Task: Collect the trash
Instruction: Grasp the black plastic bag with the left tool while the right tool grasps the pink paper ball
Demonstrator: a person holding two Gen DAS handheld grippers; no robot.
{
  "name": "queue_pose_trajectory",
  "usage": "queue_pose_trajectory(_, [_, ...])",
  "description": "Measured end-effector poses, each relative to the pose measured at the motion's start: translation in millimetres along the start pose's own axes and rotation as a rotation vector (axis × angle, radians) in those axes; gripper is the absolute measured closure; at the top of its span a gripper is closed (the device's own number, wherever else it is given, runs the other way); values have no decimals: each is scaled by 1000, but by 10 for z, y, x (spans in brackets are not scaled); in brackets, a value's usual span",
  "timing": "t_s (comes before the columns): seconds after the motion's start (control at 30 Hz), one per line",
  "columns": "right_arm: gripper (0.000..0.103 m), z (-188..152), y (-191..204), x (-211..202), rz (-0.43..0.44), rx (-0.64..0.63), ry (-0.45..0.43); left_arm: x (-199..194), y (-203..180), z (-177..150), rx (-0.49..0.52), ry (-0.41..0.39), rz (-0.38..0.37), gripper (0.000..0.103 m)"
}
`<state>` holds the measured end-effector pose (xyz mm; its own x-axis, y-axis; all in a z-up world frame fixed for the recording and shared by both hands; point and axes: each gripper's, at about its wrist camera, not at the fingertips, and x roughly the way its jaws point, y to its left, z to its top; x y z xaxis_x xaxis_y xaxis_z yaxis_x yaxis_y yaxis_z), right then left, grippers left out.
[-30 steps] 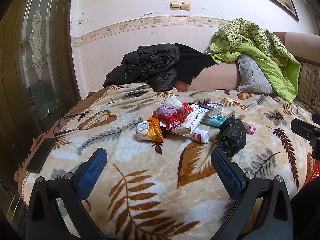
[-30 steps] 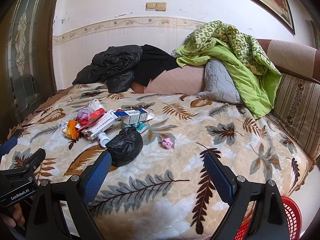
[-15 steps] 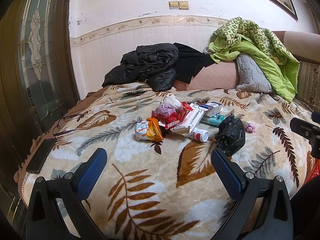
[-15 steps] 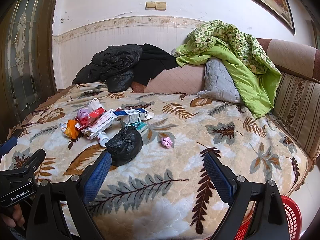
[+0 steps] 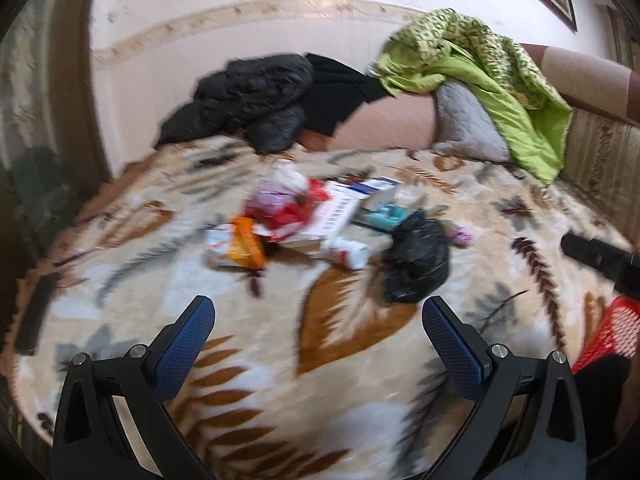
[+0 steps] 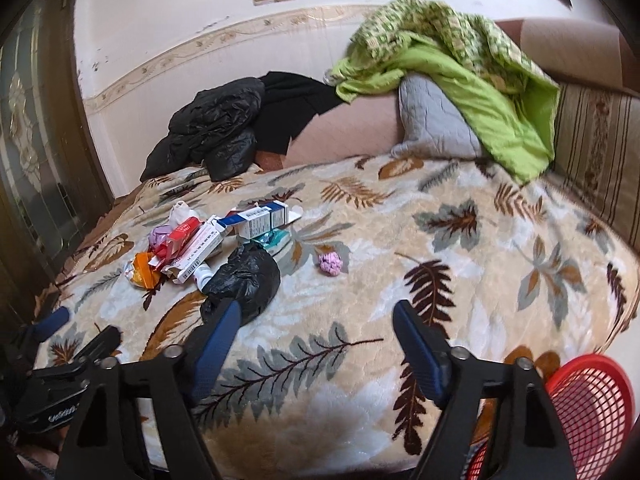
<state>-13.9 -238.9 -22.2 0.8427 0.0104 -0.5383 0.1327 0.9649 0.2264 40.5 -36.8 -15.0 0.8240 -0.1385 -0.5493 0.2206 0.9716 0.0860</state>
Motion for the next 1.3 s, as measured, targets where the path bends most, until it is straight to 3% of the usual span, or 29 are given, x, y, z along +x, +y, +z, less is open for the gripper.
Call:
queue_pose_trajectory(0.13, [25, 22, -60, 13, 8, 42, 6, 342, -196, 233, -2, 58, -102, 16])
queue_pose_trajectory(0.23, [25, 35, -82, 0, 6, 60, 1, 661, -363, 359, -4, 120, -143, 17])
queue_pose_trajectory(0.3, [25, 42, -111, -1, 9, 76, -1, 870, -478, 411, -7, 162, -171, 26])
queue_pose_trajectory(0.37, [25, 48, -157, 8, 15, 99, 4, 1042, -596, 440, -12, 210, -221, 26])
queue_pose_trajectory(0.43, [25, 58, -208, 16, 21, 129, 7, 1134, -669, 443, -7, 231, -225, 27])
queue_pose_trajectory(0.47, [24, 60, -222, 23, 24, 138, 10, 1230, -706, 425, 3, 239, -220, 35])
queue_pose_trajectory(0.5, [25, 67, -233, 35, 27, 147, 15, 1287, -714, 419, 5, 255, -229, 50])
queue_pose_trajectory(0.6, [25, 101, -213, 91, 22, 147, 30, 1348, -684, 411, -13, 251, -273, 60])
queue_pose_trajectory(0.7, [37, 193, -170, 230, 30, 126, 46, 1284, -665, 413, 15, 220, -287, 68])
queue_pose_trajectory(0.83, [60, 405, -185, 764, 61, 113, 166, 1227, -590, 379, 7, 216, -311, 71])
queue_pose_trajectory(0.97, [60, 512, -300, 1296, 59, 160, 270, 1252, -507, 353, -18, 225, -331, 69])
queue_pose_trajectory(1.13, [61, 510, -326, 1835, 53, 154, 367, 1328, -534, 340, -25, 240, -353, 59])
queue_pose_trajectory(1.2, [69, 449, -350, 1969, 45, 157, 404, 1347, -574, 322, -12, 241, -348, 58])
queue_pose_trajectory(1.23, [80, 426, -346, 2012, 44, 145, 416, 1352, -589, 319, -5, 240, -350, 59])
queue_pose_trajectory(1.3, [80, 431, -352, 1991, 45, 148, 397, 1346, -616, 314, 13, 229, -351, 65])
